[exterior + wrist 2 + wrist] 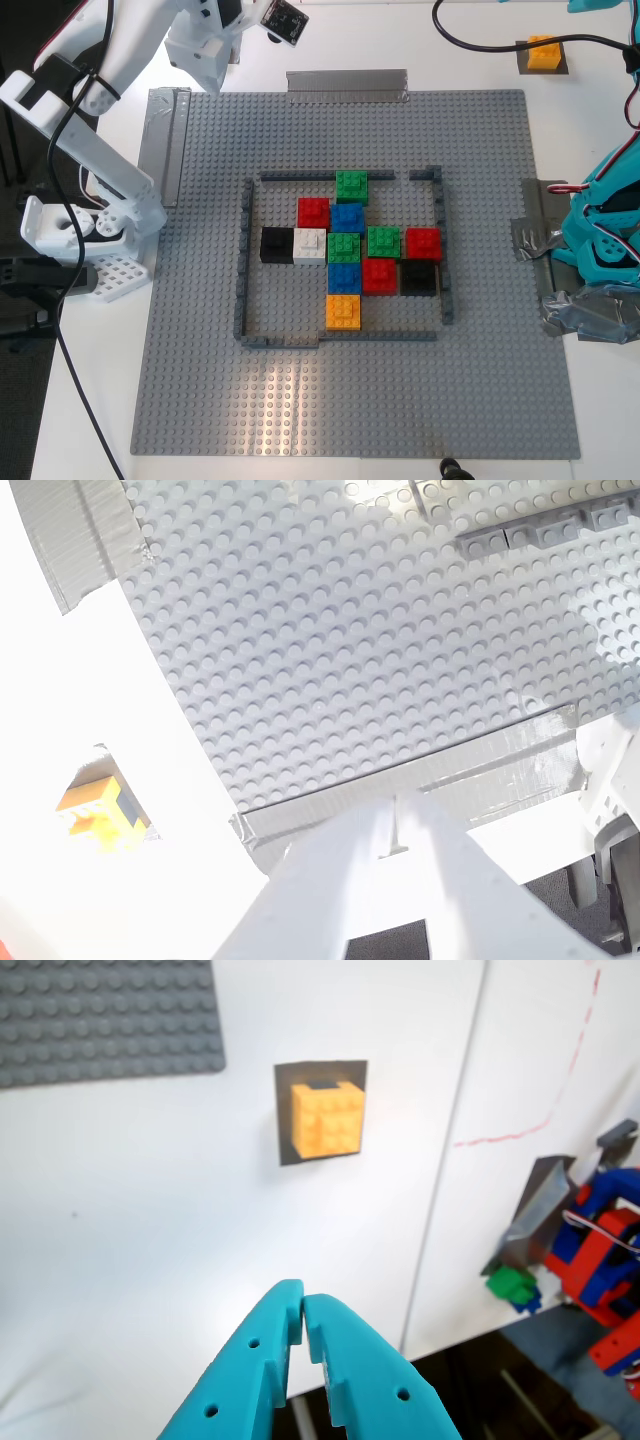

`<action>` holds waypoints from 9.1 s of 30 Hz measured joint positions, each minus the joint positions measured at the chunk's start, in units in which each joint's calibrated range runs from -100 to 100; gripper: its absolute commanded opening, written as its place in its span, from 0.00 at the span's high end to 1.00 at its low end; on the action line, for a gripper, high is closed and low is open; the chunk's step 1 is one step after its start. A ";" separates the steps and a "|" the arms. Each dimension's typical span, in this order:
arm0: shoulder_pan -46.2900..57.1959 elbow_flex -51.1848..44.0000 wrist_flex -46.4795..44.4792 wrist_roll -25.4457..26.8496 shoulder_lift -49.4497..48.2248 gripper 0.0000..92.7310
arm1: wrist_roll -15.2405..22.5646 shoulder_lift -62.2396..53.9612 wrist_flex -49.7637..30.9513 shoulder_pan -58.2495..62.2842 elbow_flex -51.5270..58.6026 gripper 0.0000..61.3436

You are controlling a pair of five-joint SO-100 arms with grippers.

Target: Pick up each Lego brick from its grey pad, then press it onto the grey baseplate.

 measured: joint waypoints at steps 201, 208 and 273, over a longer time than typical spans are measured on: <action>4.74 -31.02 -1.83 0.00 45.98 0.95 | -22.28 -17.01 -12.07 22.36 26.60 1.00; 4.88 -31.02 -1.83 0.16 45.98 1.00 | -22.14 -17.10 -17.22 28.73 33.37 1.00; -83.46 23.51 10.09 -6.38 -23.08 1.00 | -15.29 -13.64 -33.15 42.82 46.32 1.00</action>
